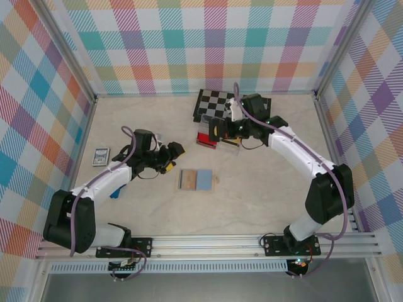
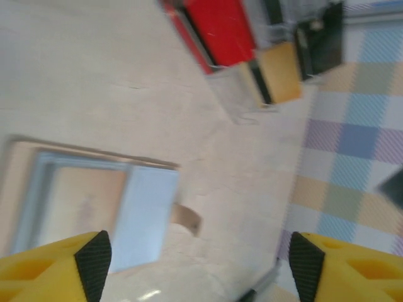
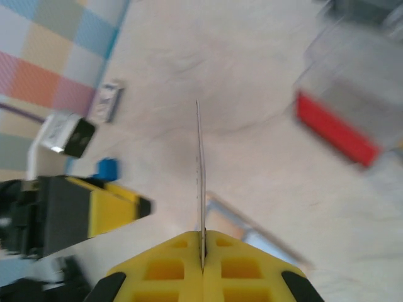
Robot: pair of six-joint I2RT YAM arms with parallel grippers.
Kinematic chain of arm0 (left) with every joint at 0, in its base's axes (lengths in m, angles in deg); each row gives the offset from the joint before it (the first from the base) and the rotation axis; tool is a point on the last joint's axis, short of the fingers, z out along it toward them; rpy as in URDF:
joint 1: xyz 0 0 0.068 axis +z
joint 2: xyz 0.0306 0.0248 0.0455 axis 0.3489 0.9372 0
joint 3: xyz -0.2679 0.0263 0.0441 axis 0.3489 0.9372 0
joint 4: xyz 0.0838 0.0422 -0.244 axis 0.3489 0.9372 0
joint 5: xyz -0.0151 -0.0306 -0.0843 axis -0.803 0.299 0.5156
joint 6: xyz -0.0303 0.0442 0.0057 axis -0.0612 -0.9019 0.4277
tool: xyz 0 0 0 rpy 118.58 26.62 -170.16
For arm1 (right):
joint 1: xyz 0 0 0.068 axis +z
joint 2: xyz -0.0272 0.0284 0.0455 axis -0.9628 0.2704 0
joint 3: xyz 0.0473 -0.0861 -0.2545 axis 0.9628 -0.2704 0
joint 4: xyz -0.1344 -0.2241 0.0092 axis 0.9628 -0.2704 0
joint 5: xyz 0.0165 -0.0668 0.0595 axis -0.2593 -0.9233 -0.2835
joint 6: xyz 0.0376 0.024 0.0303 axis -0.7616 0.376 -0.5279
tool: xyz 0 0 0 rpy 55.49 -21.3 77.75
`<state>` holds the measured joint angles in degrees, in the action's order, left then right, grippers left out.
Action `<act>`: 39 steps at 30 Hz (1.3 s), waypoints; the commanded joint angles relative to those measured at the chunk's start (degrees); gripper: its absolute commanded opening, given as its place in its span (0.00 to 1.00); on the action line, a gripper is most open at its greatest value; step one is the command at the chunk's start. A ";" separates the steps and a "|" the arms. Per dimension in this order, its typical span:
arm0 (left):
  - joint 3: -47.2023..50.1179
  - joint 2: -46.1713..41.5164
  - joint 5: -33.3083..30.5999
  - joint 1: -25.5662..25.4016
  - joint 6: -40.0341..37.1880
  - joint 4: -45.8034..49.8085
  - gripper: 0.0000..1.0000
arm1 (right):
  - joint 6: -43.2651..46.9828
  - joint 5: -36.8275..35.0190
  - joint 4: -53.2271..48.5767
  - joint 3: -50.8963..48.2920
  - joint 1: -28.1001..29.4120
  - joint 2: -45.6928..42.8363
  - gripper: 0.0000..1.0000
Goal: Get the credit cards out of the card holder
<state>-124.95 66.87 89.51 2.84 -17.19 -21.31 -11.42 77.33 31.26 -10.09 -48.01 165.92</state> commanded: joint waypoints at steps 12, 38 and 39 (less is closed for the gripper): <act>-4.45 -2.04 -18.81 1.06 -14.37 21.84 1.00 | 54.62 -14.82 -10.41 16.76 -3.21 9.89 0.00; -2.30 -0.03 -14.05 1.06 -14.31 18.55 1.00 | 67.08 -17.13 -30.55 35.35 -8.01 29.41 0.00; -2.21 0.02 -13.98 1.06 -14.27 18.47 1.00 | 67.18 -17.22 -30.61 35.07 -8.04 29.41 0.00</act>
<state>-127.95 66.19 74.54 3.01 -30.94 -2.14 54.20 60.00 2.41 23.73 -55.40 194.66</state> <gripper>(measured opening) 0.999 0.047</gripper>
